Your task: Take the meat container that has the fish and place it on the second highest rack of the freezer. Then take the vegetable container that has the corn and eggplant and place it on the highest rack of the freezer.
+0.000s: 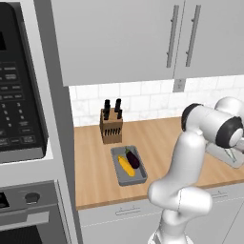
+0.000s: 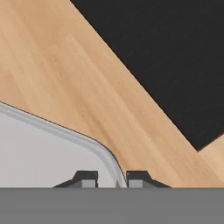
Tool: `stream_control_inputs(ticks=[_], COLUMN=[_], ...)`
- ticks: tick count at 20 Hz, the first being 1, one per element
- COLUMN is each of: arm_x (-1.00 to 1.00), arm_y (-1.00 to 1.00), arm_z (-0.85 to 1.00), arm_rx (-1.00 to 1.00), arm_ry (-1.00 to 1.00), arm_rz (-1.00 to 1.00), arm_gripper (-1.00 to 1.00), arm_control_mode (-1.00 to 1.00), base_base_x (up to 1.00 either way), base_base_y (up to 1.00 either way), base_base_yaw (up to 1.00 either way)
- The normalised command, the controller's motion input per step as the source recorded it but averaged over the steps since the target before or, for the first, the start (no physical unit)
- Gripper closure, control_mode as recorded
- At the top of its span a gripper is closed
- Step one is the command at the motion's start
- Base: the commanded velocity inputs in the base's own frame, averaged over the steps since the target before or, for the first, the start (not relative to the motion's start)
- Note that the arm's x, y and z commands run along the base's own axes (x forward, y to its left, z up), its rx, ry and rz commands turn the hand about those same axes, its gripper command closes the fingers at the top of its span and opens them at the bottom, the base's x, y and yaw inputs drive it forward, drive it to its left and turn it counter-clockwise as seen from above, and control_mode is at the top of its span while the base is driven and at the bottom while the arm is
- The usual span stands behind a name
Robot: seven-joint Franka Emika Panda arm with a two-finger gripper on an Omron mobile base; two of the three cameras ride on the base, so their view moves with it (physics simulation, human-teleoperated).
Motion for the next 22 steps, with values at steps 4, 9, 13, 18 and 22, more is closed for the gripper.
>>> stream_control_inputs(ticks=[4,9,13,18,22], arm_x=[-0.05,0.02,0.08,-0.03,0.00], arm_y=[0.61,0.51,0.57,0.80,1.00], arm_z=[0.82,0.93,0.63,0.04,0.11], arm_rx=[-0.06,-0.03,-0.01,-0.01,-0.05], arm_ry=[0.01,0.04,0.00,-0.01,0.00], arm_rz=[0.00,0.00,0.00,-0.09,-0.26], arm_gripper=[1.00,1.00,1.00,1.00,1.00], arm_control_mode=[-1.00,-1.00,-1.00,-1.00,-1.00], base_base_x=[0.00,0.00,0.00,0.00,0.00], base_base_y=[0.00,0.00,0.00,0.00,0.00], base_base_yaw=[0.00,0.00,0.00,0.00,0.00])
